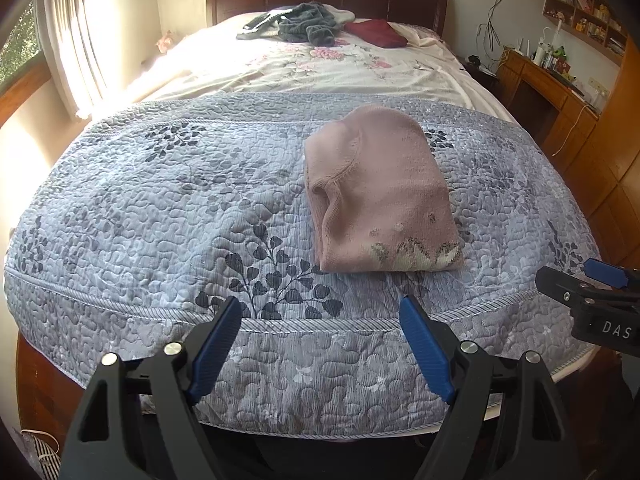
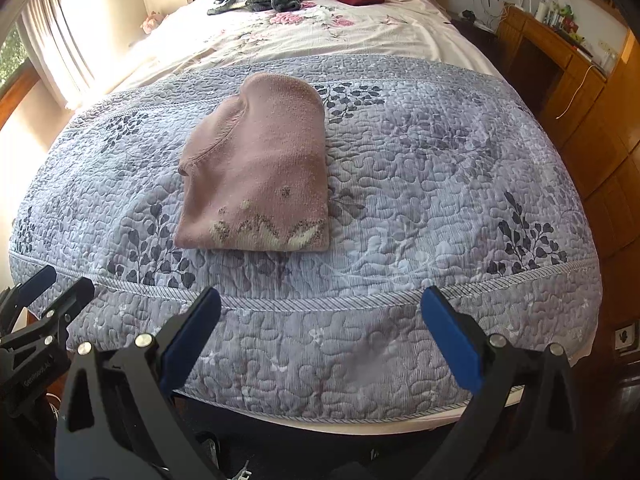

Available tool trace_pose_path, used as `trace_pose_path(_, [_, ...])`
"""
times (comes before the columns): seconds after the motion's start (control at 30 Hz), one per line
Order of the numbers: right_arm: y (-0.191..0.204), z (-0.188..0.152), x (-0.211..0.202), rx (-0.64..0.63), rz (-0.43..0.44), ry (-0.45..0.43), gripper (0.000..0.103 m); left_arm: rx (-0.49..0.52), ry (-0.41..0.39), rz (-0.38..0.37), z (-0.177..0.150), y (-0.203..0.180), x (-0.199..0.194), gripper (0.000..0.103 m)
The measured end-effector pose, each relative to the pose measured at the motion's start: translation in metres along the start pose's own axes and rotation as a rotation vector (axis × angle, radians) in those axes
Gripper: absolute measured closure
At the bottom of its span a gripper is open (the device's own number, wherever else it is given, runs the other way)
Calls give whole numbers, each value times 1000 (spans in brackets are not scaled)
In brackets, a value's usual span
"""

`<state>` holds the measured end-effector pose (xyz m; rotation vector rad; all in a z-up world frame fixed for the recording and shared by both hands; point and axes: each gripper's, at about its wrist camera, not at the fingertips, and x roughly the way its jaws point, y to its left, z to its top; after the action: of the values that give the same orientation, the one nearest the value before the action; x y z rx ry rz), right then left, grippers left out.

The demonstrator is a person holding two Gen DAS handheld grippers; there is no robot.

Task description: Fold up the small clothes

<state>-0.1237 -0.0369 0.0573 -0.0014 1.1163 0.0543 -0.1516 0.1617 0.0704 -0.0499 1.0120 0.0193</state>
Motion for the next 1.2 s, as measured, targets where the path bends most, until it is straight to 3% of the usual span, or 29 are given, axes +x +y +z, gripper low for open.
trace_pose_path(1.2, [-9,6,6,3,-32,-5,4,20,20,6,3,-2,11,22])
